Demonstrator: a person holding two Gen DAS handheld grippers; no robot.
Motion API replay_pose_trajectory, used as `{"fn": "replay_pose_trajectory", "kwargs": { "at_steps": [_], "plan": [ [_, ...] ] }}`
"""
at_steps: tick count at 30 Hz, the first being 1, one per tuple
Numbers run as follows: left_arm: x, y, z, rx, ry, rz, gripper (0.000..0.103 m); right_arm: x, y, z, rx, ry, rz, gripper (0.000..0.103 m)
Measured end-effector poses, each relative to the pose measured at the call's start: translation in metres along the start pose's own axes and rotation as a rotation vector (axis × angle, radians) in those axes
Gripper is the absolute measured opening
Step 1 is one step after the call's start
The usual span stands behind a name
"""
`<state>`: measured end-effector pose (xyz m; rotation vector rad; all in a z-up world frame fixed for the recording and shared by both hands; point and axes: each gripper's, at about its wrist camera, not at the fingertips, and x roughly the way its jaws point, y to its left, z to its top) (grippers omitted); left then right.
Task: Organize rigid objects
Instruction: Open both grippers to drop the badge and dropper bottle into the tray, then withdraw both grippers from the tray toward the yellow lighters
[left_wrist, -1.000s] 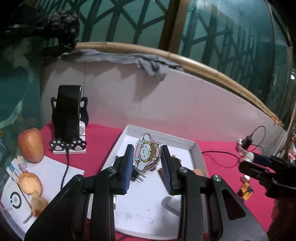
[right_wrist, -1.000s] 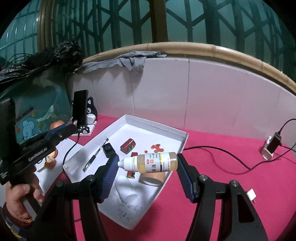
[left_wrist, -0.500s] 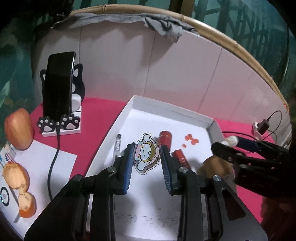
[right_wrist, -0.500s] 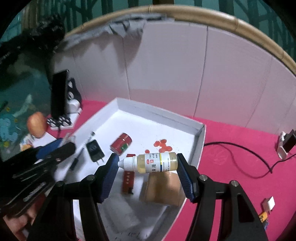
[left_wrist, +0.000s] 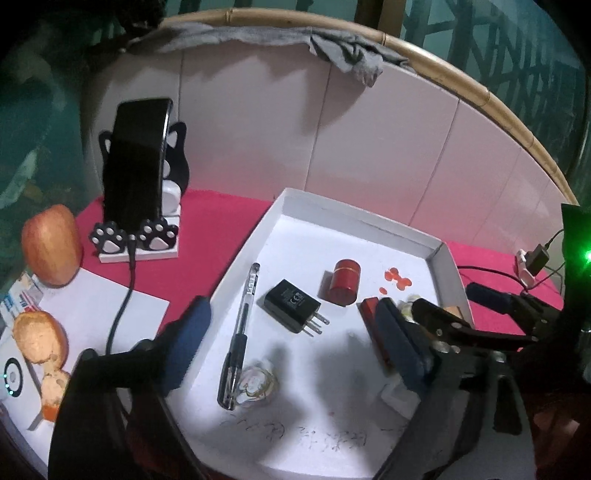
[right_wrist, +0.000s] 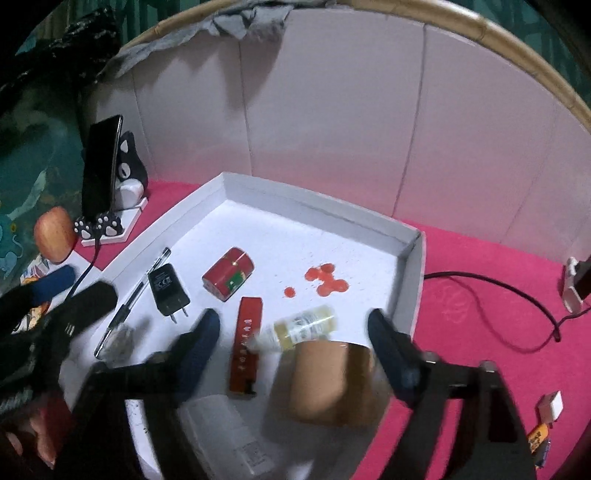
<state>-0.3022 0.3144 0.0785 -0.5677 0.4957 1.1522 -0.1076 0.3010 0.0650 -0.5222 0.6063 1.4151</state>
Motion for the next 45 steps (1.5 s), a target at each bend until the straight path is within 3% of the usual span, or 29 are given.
{"fn": "replay_pose_trajectory", "kwargs": {
  "at_steps": [2,9,14,16,24,30,36,41,45],
  "plan": [
    [-0.007,-0.002,-0.001,0.006,-0.019,0.025,0.103,-0.008,-0.001,-0.003,-0.006,-0.019,-0.024,0.083],
    [-0.033,-0.004,-0.006,-0.026,-0.075,0.033,0.103,-0.034,0.002,-0.02,-0.018,-0.07,-0.022,0.094],
    [-0.049,-0.015,-0.009,-0.002,-0.094,0.019,0.103,-0.053,0.003,-0.033,-0.022,-0.102,-0.023,0.096],
    [-0.054,-0.02,-0.011,0.004,-0.097,0.002,0.103,-0.059,0.0,-0.038,-0.008,-0.107,-0.009,0.103],
    [-0.068,-0.049,-0.015,0.067,-0.105,-0.046,0.103,-0.081,-0.024,-0.05,0.063,-0.146,-0.001,0.103],
    [-0.068,-0.084,-0.022,0.131,-0.076,-0.104,0.103,-0.101,-0.071,-0.062,0.162,-0.167,-0.029,0.103],
    [-0.062,-0.132,-0.042,0.245,-0.019,-0.182,0.103,-0.114,-0.143,-0.094,0.275,-0.159,-0.115,0.103],
    [-0.055,-0.163,-0.061,0.325,0.022,-0.232,0.103,-0.11,-0.204,-0.136,0.334,-0.065,-0.207,0.103],
    [-0.047,-0.177,-0.069,0.344,0.061,-0.255,0.103,-0.097,-0.212,-0.151,0.274,0.015,-0.199,0.103]
  ]
}}
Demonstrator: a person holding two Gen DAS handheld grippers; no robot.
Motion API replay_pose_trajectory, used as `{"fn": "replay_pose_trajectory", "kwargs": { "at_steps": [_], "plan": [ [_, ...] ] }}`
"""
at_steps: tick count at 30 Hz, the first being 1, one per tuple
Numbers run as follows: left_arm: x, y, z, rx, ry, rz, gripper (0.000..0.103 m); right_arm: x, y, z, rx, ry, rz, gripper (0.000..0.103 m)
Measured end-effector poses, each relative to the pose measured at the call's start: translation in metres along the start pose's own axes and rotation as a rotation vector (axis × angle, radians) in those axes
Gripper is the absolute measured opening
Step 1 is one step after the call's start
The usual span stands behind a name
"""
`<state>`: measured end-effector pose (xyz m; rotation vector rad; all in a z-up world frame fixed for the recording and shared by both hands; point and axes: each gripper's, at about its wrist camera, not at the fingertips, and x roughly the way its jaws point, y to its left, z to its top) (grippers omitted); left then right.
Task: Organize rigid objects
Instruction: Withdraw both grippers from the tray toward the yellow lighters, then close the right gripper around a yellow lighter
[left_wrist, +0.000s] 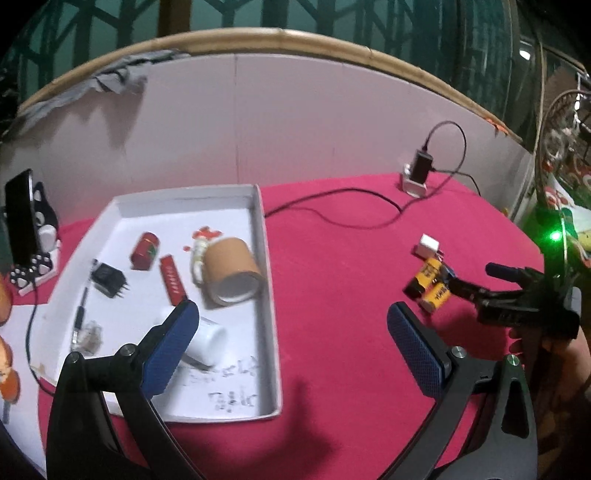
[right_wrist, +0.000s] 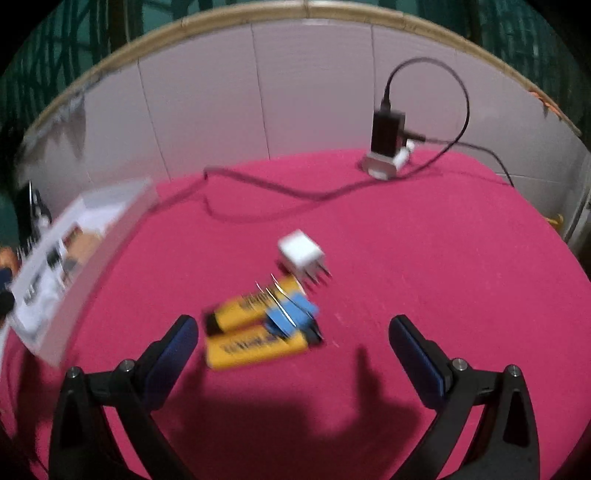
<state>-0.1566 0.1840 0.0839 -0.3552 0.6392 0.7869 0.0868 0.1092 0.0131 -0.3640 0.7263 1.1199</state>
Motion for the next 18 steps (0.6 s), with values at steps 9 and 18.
{"fn": "replay_pose_trajectory", "kwargs": {
  "at_steps": [9,18],
  "plan": [
    [0.015,-0.009,-0.002,0.019,0.047,0.0,0.103,0.032,0.029,-0.001,-0.161,0.092,0.049,0.103],
    [0.053,-0.055,0.013,0.113,0.12,-0.101,0.103,0.004,-0.004,-0.024,-0.137,0.083,0.08,0.081]
  ]
}}
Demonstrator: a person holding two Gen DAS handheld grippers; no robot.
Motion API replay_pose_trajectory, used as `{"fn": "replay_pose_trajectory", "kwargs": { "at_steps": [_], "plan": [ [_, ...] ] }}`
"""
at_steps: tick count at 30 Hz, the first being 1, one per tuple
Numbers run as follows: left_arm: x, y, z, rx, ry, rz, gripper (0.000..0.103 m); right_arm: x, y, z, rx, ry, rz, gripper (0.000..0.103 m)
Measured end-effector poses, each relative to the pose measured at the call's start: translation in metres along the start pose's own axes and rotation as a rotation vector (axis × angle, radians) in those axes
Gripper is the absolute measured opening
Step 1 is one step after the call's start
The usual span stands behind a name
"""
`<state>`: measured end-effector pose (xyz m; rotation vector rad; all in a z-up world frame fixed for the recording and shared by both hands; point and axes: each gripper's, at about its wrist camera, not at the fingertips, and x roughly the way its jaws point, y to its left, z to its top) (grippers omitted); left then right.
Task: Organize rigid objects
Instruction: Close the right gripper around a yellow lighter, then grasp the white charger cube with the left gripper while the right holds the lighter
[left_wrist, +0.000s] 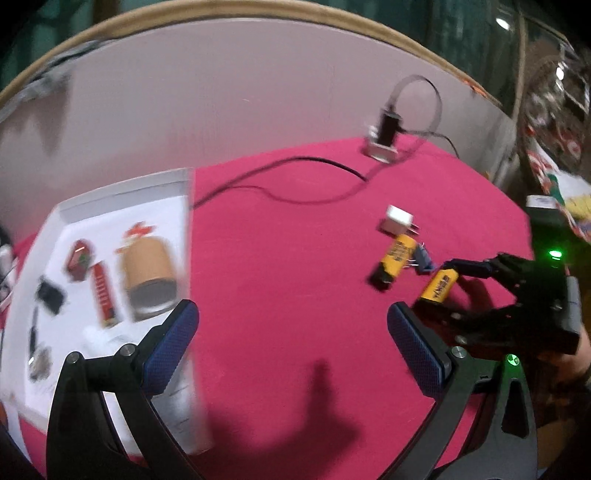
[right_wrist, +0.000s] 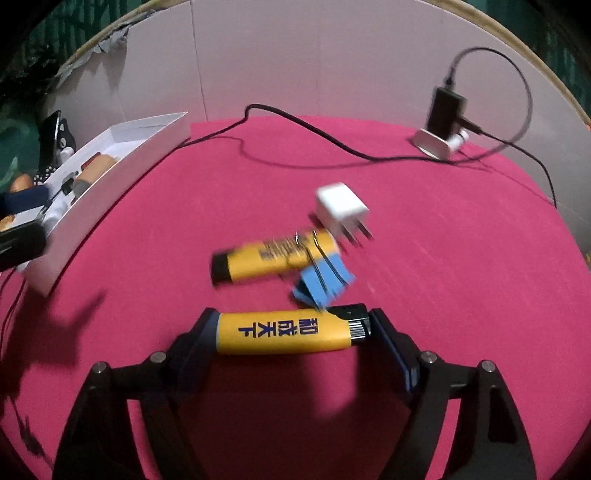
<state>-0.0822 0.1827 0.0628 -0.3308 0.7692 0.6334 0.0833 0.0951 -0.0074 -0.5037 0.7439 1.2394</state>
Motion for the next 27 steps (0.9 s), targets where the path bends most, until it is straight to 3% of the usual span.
{"fn": "replay_pose_trajectory", "kwargs": {
  "at_steps": [5,8,16,20,22,26,27],
  "plan": [
    [0.033,-0.053,0.016,0.153,0.023,-0.084,0.103,-0.026,-0.046,-0.026,0.1,-0.019,-0.04,0.081],
    [0.044,-0.074,0.024,0.206,0.013,-0.104,0.103,-0.036,-0.067,-0.034,0.194,-0.037,0.015,0.081],
    [0.093,-0.084,0.08,0.17,0.053,-0.112,0.101,-0.034,-0.061,-0.035,0.171,-0.034,0.024,0.081],
    [0.121,-0.098,0.091,0.237,0.099,-0.106,0.089,-0.033,-0.07,-0.037,0.212,-0.049,0.068,0.081],
    [0.132,-0.103,0.091,0.254,0.121,-0.107,0.074,-0.033,-0.076,-0.037,0.24,-0.06,0.096,0.081],
    [0.146,-0.111,0.083,0.306,0.143,-0.122,0.072,-0.033,-0.079,-0.038,0.269,-0.071,0.119,0.081],
    [0.146,-0.112,0.082,0.312,0.141,-0.126,0.066,-0.033,-0.079,-0.038,0.271,-0.072,0.12,0.081]
  ]
}}
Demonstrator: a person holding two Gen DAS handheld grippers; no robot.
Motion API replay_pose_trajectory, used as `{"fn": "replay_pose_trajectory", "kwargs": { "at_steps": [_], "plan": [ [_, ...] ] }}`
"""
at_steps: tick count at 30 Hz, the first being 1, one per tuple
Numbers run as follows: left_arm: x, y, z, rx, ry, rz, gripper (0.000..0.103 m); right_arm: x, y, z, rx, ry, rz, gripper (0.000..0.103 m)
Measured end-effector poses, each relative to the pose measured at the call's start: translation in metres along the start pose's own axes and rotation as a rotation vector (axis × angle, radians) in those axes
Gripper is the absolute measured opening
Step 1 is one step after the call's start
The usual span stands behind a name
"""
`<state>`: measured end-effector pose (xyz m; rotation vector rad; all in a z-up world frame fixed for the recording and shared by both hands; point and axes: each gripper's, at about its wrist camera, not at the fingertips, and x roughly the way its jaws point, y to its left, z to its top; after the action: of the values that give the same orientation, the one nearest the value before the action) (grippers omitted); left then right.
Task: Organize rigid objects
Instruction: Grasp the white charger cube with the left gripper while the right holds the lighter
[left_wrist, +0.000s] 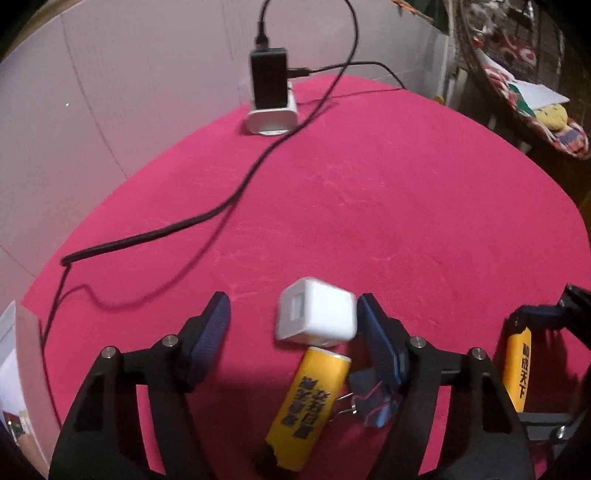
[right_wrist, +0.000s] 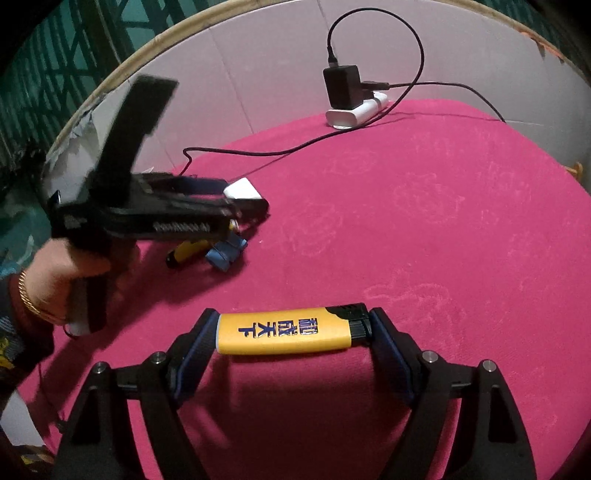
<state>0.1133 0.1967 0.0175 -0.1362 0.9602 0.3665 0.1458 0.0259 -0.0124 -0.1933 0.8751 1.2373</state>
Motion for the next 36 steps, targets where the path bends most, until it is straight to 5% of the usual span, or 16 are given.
{"fn": "replay_pose_trajectory", "kwargs": {
  "at_steps": [2,4,15,22,36],
  "plan": [
    [-0.004,-0.002,0.0,0.007,-0.016,-0.015,0.043,0.001,0.0,0.0,0.002,-0.001,0.0,0.081],
    [-0.007,-0.004,-0.001,0.015,-0.029,0.015,0.039,0.002,0.0,0.001,0.006,-0.002,0.002,0.081],
    [-0.07,0.004,-0.017,-0.107,-0.161,-0.006,0.039,-0.001,0.001,-0.003,0.021,-0.015,-0.02,0.081],
    [-0.142,0.012,-0.052,-0.209,-0.268,0.048,0.039,-0.008,0.015,-0.007,-0.017,-0.037,-0.104,0.081],
    [-0.235,0.065,-0.125,-0.382,-0.408,0.2,0.038,-0.051,0.072,0.007,-0.054,-0.167,-0.074,0.081]
  ]
}}
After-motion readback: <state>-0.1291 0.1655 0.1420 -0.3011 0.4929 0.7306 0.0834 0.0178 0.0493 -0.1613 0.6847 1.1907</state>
